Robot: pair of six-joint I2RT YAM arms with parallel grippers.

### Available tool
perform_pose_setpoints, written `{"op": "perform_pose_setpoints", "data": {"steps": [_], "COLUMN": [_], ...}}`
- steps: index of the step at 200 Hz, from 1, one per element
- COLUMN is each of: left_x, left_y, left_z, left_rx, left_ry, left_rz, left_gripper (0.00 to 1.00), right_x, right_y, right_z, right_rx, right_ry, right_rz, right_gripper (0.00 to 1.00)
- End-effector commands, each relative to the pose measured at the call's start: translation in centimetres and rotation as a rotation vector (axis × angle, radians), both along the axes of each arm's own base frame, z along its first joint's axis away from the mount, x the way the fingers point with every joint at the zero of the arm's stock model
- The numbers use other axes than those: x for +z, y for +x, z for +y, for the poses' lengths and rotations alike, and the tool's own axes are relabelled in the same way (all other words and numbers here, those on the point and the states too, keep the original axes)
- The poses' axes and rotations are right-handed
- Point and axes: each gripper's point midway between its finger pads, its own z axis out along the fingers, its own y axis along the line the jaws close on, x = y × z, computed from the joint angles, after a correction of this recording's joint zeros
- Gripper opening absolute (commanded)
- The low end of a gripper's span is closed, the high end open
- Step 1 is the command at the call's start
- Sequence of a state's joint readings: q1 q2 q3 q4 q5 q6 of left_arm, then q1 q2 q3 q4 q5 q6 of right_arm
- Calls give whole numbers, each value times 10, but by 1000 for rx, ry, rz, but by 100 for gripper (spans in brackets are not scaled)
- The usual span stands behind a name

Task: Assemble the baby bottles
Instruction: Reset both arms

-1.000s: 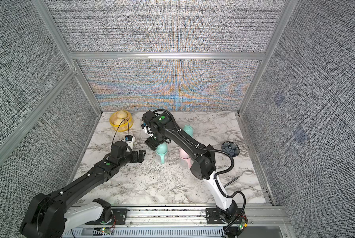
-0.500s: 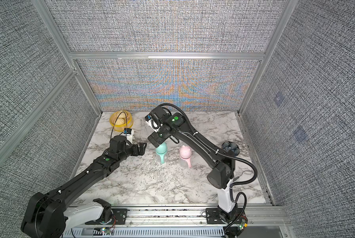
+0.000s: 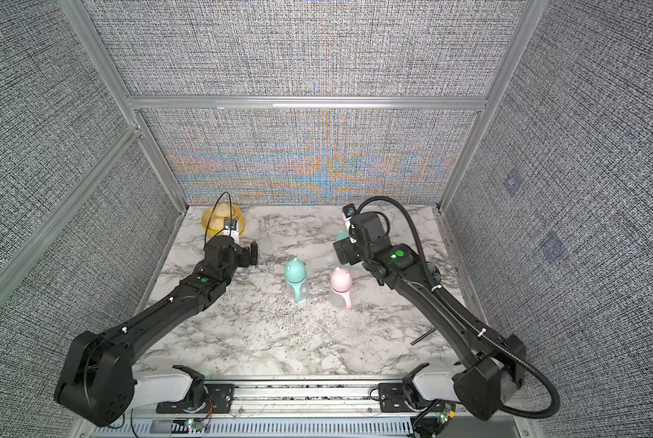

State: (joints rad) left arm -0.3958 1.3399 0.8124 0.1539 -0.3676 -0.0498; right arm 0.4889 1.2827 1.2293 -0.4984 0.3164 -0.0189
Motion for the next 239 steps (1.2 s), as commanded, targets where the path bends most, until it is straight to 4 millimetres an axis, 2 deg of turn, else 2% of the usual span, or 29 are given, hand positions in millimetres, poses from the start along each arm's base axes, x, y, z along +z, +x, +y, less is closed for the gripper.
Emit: {"op": "perform_pose_setpoints", "data": {"steps": [1,17,31,34,41,65,79,119,135,152,173,205,239], "left_x": [-16,-34,-47,-50,-58,-86,-90,-89,-98,-96,-97,-98,-96], "left_y": [5,1,-3,-3,-4,-2,0,-5,-10,-10,-6,-6,-10], "left_z": [20,36,43,43,43,49,49,76,75,77,90,91,91], "left_rx": [-1,-17,-34,-41,-58,-52,-48,47,23,30,103,103,98], "left_ry": [96,33,61,73,93,120,110,-15,-33,-32,-43,-44,-34], "left_rz": [23,41,45,44,49,88,23,-58,-83,-116,-97,-93,-116], "left_gripper": [100,100,100,100,100,99,100,100,100,100,100,100,100], "right_x": [-3,-22,-31,-44,-53,-77,-90,-121,-126,-133,-141,-157,-181], "right_y": [8,8,8,5,4,5,5,8,9,12,16,22,31], "right_z": [-42,-76,-100,-105,-115,-136,-143,-146,-145,-146,-146,-133,-129], "right_rx": [-177,-281,-356,-370,-395,-447,-456,-397,-382,-374,-379,-299,-269], "right_ry": [75,114,133,127,129,137,133,99,102,89,92,130,145], "right_rz": [-63,-48,-55,-36,-33,-55,-68,-178,-228,-234,-240,-284,-238], "right_gripper": [99,99,99,99,99,99,99,99,99,99,99,99,99]}}
